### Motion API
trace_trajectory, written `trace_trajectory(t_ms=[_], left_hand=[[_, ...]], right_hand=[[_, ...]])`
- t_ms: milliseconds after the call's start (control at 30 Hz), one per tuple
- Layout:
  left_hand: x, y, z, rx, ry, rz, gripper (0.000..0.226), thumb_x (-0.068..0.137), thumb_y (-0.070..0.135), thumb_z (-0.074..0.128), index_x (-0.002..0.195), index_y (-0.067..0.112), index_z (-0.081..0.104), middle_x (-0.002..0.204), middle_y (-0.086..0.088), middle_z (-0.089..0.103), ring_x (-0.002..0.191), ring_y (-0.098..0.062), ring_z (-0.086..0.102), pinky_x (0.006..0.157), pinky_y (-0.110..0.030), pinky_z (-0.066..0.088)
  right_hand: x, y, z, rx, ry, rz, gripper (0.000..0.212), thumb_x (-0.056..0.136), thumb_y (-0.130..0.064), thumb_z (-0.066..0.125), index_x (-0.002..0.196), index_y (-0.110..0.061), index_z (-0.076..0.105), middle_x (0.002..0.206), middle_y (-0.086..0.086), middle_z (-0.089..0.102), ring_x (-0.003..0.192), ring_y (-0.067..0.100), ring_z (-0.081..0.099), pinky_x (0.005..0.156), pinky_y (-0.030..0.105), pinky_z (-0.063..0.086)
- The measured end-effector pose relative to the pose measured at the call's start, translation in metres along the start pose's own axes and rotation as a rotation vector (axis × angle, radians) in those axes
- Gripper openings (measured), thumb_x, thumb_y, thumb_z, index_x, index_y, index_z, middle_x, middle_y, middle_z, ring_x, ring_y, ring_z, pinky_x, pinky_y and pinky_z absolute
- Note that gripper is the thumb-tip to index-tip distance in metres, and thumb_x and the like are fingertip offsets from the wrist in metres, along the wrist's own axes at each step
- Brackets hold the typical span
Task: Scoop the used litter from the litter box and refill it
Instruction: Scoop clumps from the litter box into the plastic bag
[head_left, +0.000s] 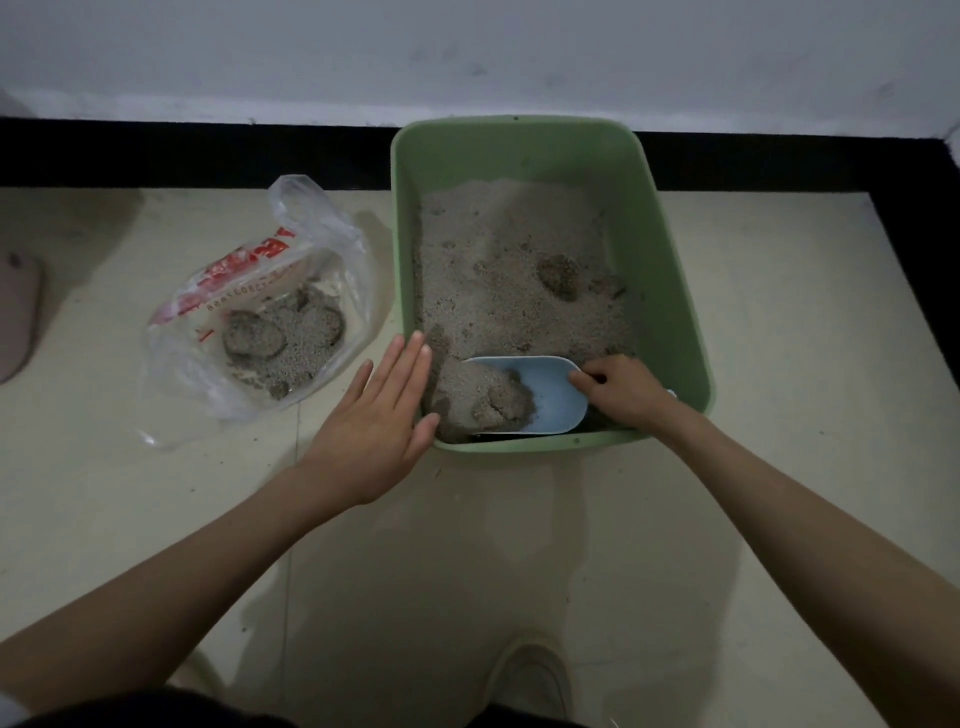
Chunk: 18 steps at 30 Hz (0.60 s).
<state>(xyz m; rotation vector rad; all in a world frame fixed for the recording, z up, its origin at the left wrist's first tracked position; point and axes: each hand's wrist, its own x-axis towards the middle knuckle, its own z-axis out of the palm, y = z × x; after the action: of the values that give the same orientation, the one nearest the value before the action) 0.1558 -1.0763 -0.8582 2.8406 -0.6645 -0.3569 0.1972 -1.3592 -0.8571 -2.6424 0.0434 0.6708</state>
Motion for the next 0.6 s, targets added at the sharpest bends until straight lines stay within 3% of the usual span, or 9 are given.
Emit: trace_trajectory(t_ms=[200, 400, 600], left_hand=[[-0.002, 0.000, -0.001, -0.086, 0.015, -0.038, 0.080, 0.082, 0.057, 0.003, 0.144, 0.009, -0.014, 0.149, 0.001, -0.023, 0.139, -0.010, -0.021, 0.117, -0.032, -0.004], [-0.003, 0.002, -0.005, -0.198, 0.001, -0.098, 0.088, 0.076, 0.063, 0.006, 0.144, 0.012, -0.018, 0.145, 0.006, -0.029, 0.138, -0.006, -0.023, 0.116, -0.030, -0.005], [-0.007, -0.001, -0.003, -0.240, -0.017, -0.142, 0.092, 0.074, 0.067, 0.007, 0.146, 0.013, -0.014, 0.153, 0.002, -0.019, 0.137, -0.005, -0.021, 0.116, -0.029, -0.005]], right_hand=[[0.002, -0.010, 0.002, 0.085, -0.025, -0.003, 0.046, 0.097, -0.028, 0.046, 0.053, -0.017, 0.034, 0.052, 0.002, 0.036, 0.054, 0.017, 0.034, 0.051, 0.030, 0.021], [0.004, -0.008, 0.002, 0.125, -0.050, 0.015, 0.043, 0.097, -0.028, 0.046, 0.057, -0.013, 0.039, 0.055, 0.002, 0.037, 0.053, 0.016, 0.032, 0.052, 0.031, 0.021], [-0.001, -0.001, -0.003, 0.265, -0.018, 0.002, 0.045, 0.096, -0.024, 0.049, 0.053, -0.017, 0.035, 0.054, -0.001, 0.033, 0.053, 0.013, 0.028, 0.053, 0.030, 0.020]])
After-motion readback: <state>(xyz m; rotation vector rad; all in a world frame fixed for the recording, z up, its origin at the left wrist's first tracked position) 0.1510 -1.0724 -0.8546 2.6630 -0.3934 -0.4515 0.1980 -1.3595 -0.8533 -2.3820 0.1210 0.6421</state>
